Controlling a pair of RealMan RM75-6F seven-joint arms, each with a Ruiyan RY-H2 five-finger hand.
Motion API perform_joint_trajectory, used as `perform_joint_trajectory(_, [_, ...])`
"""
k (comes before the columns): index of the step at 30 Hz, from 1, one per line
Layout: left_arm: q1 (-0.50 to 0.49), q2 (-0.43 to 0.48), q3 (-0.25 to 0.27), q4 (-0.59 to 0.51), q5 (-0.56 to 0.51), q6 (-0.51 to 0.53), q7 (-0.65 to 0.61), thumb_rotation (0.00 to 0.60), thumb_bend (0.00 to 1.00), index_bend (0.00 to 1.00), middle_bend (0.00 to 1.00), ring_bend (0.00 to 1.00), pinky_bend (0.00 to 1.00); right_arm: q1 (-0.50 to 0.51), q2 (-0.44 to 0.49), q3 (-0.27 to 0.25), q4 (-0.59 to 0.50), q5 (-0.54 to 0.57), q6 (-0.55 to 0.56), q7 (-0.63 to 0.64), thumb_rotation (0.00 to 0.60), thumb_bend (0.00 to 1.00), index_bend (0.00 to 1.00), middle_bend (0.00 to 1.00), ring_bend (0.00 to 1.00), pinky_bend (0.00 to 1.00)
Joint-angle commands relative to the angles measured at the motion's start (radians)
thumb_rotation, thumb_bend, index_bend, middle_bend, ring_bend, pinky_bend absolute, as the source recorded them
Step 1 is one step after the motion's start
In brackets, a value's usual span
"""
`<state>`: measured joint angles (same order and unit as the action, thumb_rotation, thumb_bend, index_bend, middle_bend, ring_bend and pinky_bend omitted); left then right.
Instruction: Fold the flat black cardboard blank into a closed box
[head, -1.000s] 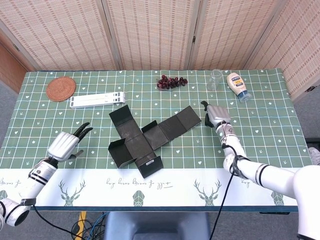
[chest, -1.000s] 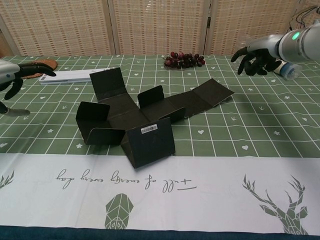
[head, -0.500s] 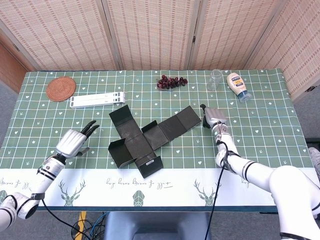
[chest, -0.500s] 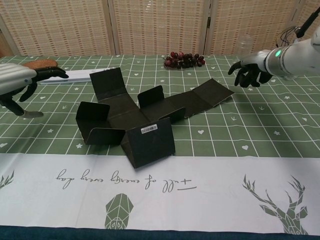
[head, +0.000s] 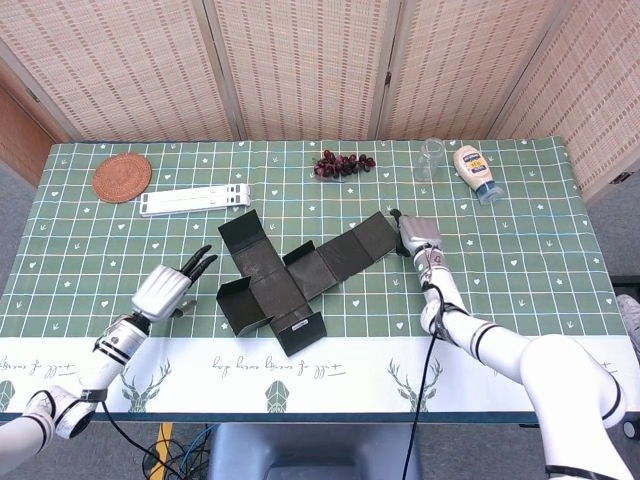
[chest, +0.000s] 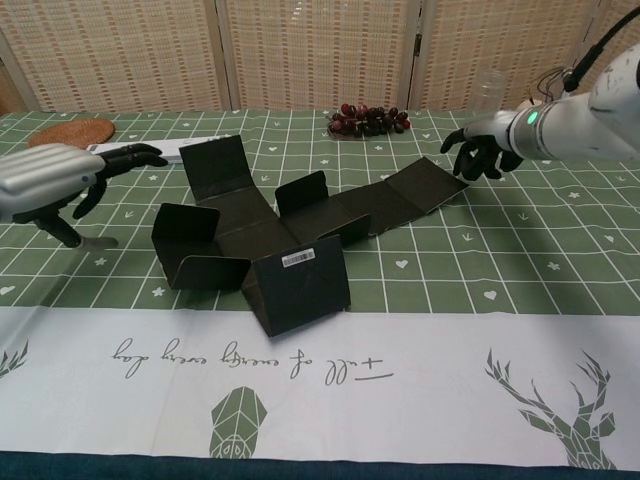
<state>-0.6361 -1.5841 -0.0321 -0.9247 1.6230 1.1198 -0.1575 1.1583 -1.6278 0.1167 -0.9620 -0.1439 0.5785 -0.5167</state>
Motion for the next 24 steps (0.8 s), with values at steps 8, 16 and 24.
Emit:
perform_joint_trajectory(8, [-0.03,-0.055,0.002,0.045,-0.005,-0.009,-0.014,0.6,0.25,0.01,0.0,0.68,0.82,-0.011,-0.012,0.017,-0.016,-0.046,-0.004,0.019,0.6,0.91,0.09,0.22,0.81,1.0])
perform_joint_trajectory(16, [-0.04,-0.062,0.009,0.05,-0.011,-0.014,-0.022,0.6,0.25,0.01,0.0,0.68,0.82,-0.027,0.003,0.025,-0.078,-0.102,0.001,0.046,0.6,0.91,0.09,0.22,0.81,1.0])
perform_joint_trajectory(24, [-0.045,-0.066,0.016,0.048,-0.014,-0.016,-0.019,0.6,0.25,0.01,0.0,0.68,0.82,-0.044,0.029,0.027,-0.146,-0.151,0.019,0.076,0.6,0.91,0.09,0.22,0.81,1.0])
